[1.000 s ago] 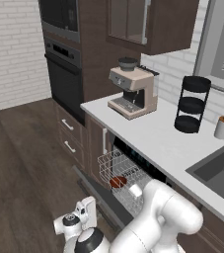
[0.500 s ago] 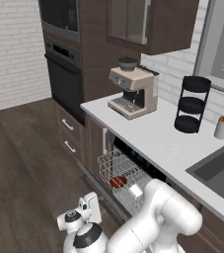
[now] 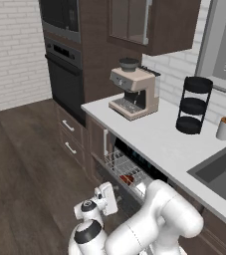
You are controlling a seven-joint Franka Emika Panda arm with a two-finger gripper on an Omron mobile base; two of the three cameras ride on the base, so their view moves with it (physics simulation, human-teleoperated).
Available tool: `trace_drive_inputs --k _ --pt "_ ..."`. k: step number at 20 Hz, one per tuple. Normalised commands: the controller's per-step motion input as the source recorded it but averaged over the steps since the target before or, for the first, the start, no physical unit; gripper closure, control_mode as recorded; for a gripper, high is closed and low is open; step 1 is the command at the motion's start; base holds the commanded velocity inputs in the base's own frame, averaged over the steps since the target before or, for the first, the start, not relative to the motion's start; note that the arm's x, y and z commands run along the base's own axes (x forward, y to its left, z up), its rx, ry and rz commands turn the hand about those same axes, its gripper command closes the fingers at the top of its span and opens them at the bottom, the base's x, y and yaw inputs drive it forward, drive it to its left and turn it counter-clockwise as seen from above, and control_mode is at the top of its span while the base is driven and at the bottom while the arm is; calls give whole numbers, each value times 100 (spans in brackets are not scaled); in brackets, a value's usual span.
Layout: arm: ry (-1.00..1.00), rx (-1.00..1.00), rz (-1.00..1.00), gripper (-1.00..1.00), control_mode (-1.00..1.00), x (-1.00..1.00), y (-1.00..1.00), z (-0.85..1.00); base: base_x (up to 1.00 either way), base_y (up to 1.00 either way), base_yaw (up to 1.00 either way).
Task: Pick up the cup and bowl from the counter, place them in the dishwasher, and close the dishwasher door.
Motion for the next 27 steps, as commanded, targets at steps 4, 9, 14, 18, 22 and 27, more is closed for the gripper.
trace_drive_inputs --k 4,9,14,18,22,27 --pt "-8 -31 -25 -100 -100 84 -100 -45 0 0 0" --pt "-5 -28 -24 -100 -100 82 -100 -52 0 0 0" --pt "-1 -28 -23 -100 -100 64 -90 -72 0 0 0" --pt "0 -28 -21 -100 -100 49 -80 -83 0 0 0" --pt "-1 -27 -19 -100 -100 40 -71 -72 0 0 0" --pt "-6 -23 -13 -100 -100 12 -37 -35 0 0 0"
